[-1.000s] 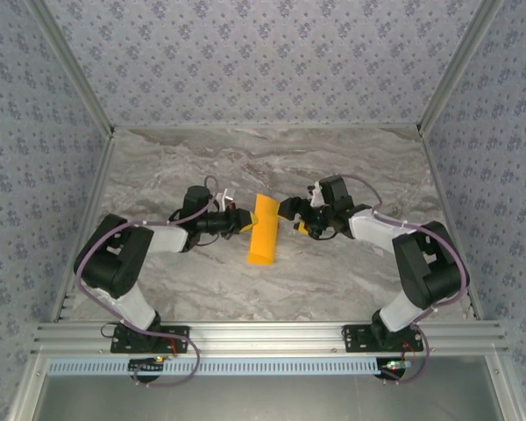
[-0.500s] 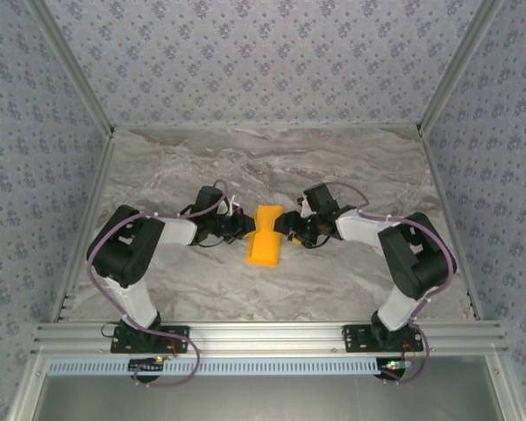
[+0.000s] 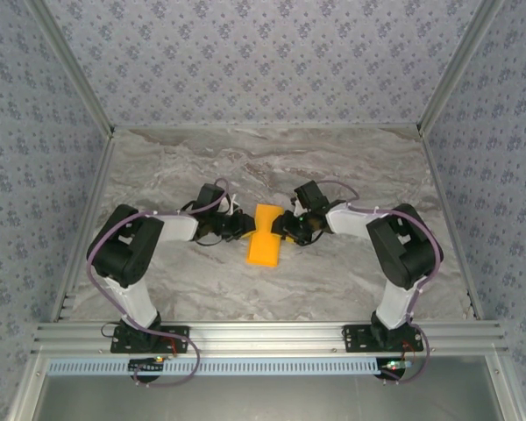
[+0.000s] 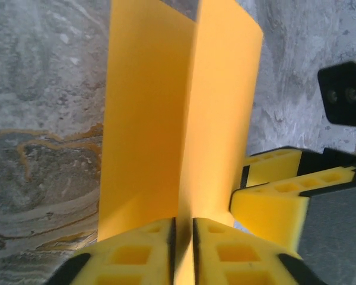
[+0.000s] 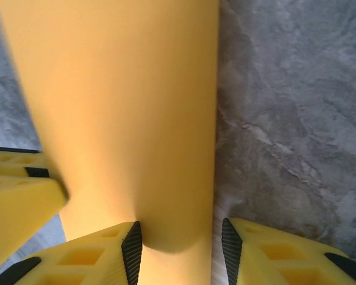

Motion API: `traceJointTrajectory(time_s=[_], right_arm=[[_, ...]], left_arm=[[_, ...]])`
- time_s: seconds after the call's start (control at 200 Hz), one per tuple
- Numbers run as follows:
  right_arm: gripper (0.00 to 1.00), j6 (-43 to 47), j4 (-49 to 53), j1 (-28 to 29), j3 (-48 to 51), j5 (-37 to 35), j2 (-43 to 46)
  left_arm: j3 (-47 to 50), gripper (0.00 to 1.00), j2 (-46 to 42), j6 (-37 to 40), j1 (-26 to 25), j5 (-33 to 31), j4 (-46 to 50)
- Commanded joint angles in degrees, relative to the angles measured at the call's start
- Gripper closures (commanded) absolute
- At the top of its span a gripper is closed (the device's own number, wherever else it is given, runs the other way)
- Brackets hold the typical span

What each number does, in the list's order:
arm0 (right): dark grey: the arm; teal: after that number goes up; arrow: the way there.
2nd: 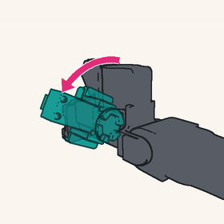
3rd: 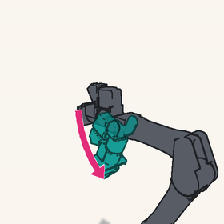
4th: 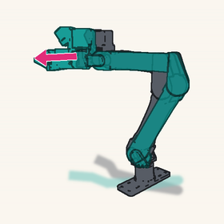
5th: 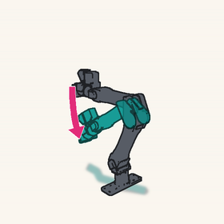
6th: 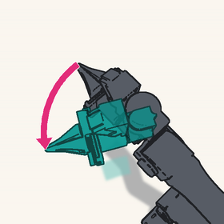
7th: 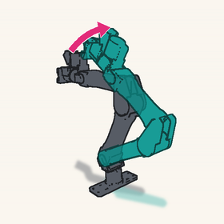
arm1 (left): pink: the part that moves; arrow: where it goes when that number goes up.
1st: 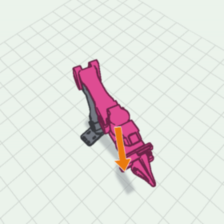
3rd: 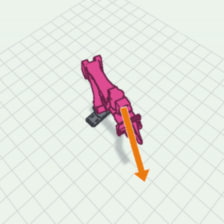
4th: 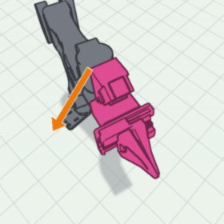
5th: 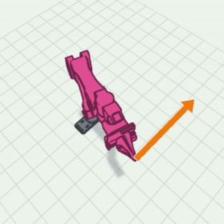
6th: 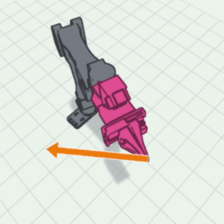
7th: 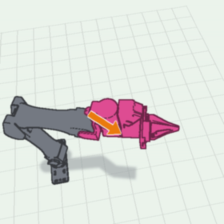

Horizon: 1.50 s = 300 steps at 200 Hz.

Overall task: Fold a paper plane with a square sheet of paper (pick it up from the middle)
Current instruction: Hold the square sheet of paper at the center of the table.

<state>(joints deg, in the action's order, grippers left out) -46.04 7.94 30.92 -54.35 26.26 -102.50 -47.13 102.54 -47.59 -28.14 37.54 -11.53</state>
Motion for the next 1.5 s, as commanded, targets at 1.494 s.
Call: traceJointTrajectory(time_s=[1.494], right_arm=[[0.48, 0.5, 19.8, 7.3, -11.3, -14.1, -19.2]], left_arm=[[1.4, 0.65, -7.1, 1.9, 3.4, -1.0, 2.7]])
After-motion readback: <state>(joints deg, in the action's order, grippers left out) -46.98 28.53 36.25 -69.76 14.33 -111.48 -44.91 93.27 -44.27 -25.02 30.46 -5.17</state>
